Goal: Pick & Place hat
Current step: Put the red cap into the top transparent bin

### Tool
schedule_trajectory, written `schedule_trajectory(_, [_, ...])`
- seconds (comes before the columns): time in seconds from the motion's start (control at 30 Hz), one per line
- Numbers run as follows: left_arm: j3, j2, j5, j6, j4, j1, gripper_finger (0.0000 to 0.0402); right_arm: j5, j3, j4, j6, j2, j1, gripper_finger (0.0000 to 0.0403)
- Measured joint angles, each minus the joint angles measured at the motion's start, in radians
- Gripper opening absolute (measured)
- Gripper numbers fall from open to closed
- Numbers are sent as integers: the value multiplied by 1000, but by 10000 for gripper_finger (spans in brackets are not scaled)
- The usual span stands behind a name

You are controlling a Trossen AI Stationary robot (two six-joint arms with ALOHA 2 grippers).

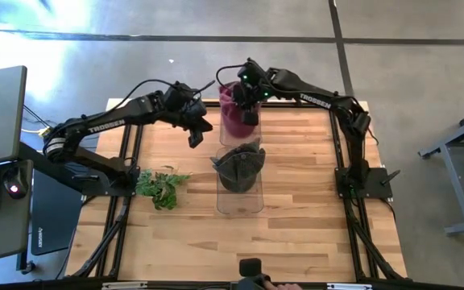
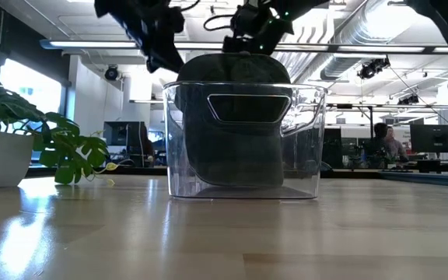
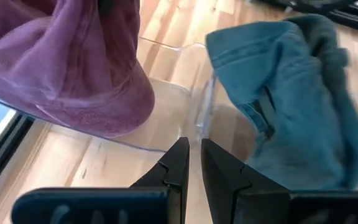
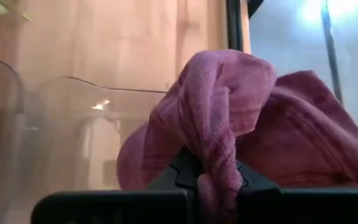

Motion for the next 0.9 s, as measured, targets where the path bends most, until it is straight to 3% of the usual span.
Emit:
schedule_trajectory(0.2, [-112,0,-65,-65,165,0,37,90,0,46,-43,37,-6,27])
schedule_trajectory(0.43, [-193,0,-83,-108,309,0,36,70,0,56,10,52,-46,40])
schedule_trajectory(0.6, [-216,0,-77,-161,401,7,37,-1,0,57,64,43,-80,104])
schedule_trajectory(0.8, [-215,0,-21,-255,498,54,37,-176,3,36,191,-32,-108,193])
schedule_trajectory(0.9, [-181,0,-17,-278,508,93,36,-191,4,-1,203,-85,-115,223])
